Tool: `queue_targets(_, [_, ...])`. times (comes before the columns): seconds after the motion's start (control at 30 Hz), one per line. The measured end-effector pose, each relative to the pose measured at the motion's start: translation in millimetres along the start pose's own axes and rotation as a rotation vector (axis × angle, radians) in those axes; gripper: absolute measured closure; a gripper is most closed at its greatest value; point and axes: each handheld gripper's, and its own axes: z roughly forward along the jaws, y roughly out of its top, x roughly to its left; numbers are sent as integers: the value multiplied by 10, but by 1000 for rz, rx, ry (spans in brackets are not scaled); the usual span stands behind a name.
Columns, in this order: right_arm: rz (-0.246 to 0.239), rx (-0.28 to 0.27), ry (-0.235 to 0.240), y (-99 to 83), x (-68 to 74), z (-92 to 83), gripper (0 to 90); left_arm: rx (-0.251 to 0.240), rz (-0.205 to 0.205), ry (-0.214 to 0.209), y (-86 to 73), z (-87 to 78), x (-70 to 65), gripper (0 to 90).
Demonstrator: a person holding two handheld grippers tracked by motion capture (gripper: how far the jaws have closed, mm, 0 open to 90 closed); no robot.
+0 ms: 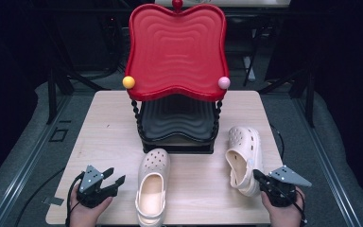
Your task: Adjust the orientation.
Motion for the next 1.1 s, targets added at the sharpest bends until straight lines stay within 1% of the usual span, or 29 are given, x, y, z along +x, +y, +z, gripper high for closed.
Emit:
queue_targets(0.03, [30,-1,-12,-18,-61,-13,900,0,0,1,-1,3,-1,462])
queue_targets(0.07, [30,-1,-12,-18,-61,-13,900,0,0,1,-1,3,-1,461])
queue_targets(0.13, [56,-9,-20,-36,-111,-19,900,0,1,0,-1,5,-1,461])
queue_targets(0.17, [70,-12,-46,-52,-156,-17,900,-1,1,0,0,3,-3,462])
queue_targets(0.2, [70,-12,-46,-52,-156,-17,900,-3,-1,0,1,2,-5,462])
queue_targets(0.23, [86,-5,-61,-72,-221,-19,900,-5,0,0,4,-1,-7,462])
queue_targets(0.27, [99,-11,-63,-83,-247,-14,900,-7,0,0,5,-1,-7,463])
queue_targets(0.3, [113,-2,-61,-94,-286,-18,900,-7,0,0,5,-1,-7,463])
queue_targets(0.33, [113,-2,-61,-94,-286,-18,900,-6,0,-1,4,-1,-7,463])
queue_targets(0.37, [173,-7,-39,-132,-374,-16,900,-5,0,-1,4,1,-7,463])
queue_targets(0.4, [173,-7,-39,-132,-374,-16,900,-5,1,-1,4,2,-6,463])
queue_targets(0.43, [217,-8,-24,-162,-439,-16,900,-6,1,-2,5,2,-8,463])
queue_targets(0.47, [231,-11,-33,-178,-457,-7,900,-8,1,-1,6,2,-8,464])
queue_targets(0.53, [229,0,-39,-187,-483,-7,900,-9,1,-1,8,1,-8,464])
queue_targets(0.57, [233,6,-49,-199,-505,-2,900,-9,2,0,8,1,-8,464])
queue_targets(0.63, [255,17,-48,-235,-563,23,900,-8,1,2,7,1,-6,465])
queue_targets(0.7, [260,23,-57,-252,-579,42,900,-6,1,2,5,2,-2,465])
queue_targets(0.73, [252,44,-67,-255,-594,37,900,-5,1,4,4,4,-2,466])
queue_targets(0.77, [260,35,-63,-266,-599,53,900,-6,1,4,2,5,-1,467])
queue_targets(0.8, [251,51,-76,-273,-612,53,900,-6,1,4,2,5,-1,469])
queue_targets(0.9, [261,72,-92,-309,-648,77,900,-5,-2,7,2,3,0,469])
queue_targets(0.93, [268,85,-89,-329,-667,95,900,-5,-3,8,2,4,1,470])
queue_targets(0.97, [281,86,-74,-349,-668,126,900,-7,-2,9,0,4,3,470])
queue_targets(1.0, [281,86,-74,-349,-668,126,900,-7,-2,9,0,4,3,470])
queue_targets(1.03, [265,112,-74,-360,-662,157,900,-7,-4,9,0,5,6,471])
queue_targets(1.07, [265,112,-74,-360,-662,157,900,-6,-4,11,0,5,8,471])
queue_targets(1.1, [248,113,-85,-340,-640,159,900,-7,-2,14,-1,4,11,475])
